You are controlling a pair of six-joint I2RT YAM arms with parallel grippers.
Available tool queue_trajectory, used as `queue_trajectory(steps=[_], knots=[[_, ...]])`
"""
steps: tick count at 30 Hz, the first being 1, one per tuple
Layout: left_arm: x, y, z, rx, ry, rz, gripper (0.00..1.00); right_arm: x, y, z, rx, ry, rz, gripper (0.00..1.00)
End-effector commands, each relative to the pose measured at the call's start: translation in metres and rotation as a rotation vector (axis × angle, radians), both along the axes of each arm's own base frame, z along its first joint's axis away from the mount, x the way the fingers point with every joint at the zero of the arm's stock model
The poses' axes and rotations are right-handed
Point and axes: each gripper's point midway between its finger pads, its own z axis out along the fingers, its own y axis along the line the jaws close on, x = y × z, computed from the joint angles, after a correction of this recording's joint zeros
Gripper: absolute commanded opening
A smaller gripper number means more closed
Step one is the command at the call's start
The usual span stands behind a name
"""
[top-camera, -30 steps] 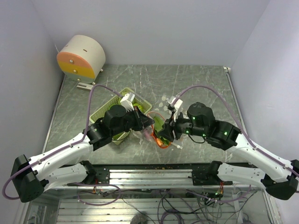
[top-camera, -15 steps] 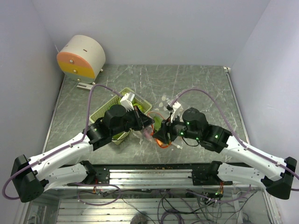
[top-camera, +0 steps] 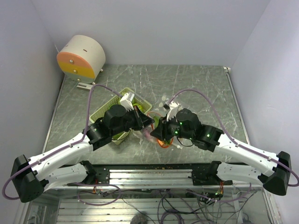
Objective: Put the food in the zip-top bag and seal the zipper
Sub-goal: Adjust the zipper food storage bag at the center of the board.
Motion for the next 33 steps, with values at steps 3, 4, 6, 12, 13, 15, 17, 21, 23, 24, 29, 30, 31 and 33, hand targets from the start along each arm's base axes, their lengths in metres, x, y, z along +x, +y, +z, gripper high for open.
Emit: queue_trajectory(steps=[3, 4, 6, 12, 13, 15, 17, 21, 23, 24, 29, 30, 31, 33], knots=[[0.002, -0.002, 0.031, -0.068, -0.058, 0.004, 0.07, 0.009, 0.000, 0.007, 0.035, -0.013, -0.069, 0.19], [0.002, -0.003, 0.031, -0.069, -0.058, 0.003, 0.07, 0.009, 0.000, 0.008, 0.039, -0.013, -0.065, 0.11], [0.002, -0.004, 0.032, -0.068, -0.063, -0.003, 0.08, 0.008, 0.002, 0.012, 0.047, -0.015, -0.056, 0.00], [0.005, 0.001, 0.040, -0.051, -0.105, 0.012, 0.30, 0.002, 0.003, 0.035, 0.080, -0.035, -0.014, 0.00], [0.004, 0.002, 0.043, -0.046, -0.120, 0.006, 0.42, 0.001, 0.002, 0.039, 0.085, -0.037, -0.018, 0.00], [0.002, 0.006, 0.048, -0.032, -0.149, 0.001, 0.65, 0.002, -0.003, 0.048, 0.091, -0.047, -0.039, 0.00], [0.000, 0.015, 0.048, -0.002, -0.172, 0.008, 0.84, 0.006, -0.010, 0.059, 0.108, -0.066, -0.078, 0.00], [-0.005, 0.047, 0.057, 0.040, -0.266, 0.069, 1.00, 0.014, -0.019, 0.079, 0.129, -0.101, -0.143, 0.00], [-0.014, 0.060, 0.069, 0.032, -0.357, 0.060, 1.00, 0.018, -0.021, 0.084, 0.127, -0.112, -0.162, 0.00], [-0.018, 0.061, 0.071, 0.032, -0.399, 0.038, 1.00, 0.020, -0.021, 0.096, 0.141, -0.126, -0.167, 0.00], [-0.030, 0.063, 0.077, 0.108, -0.518, -0.059, 0.99, 0.018, -0.011, 0.122, 0.137, -0.142, -0.111, 0.00], [-0.029, 0.061, 0.075, 0.133, -0.528, -0.076, 0.98, 0.019, -0.011, 0.126, 0.133, -0.146, -0.109, 0.00], [-0.030, 0.059, 0.074, 0.152, -0.540, -0.099, 0.98, 0.020, -0.010, 0.131, 0.132, -0.151, -0.106, 0.00], [-0.029, 0.052, 0.074, 0.169, -0.574, -0.141, 0.97, 0.020, -0.010, 0.136, 0.123, -0.157, -0.102, 0.00]])
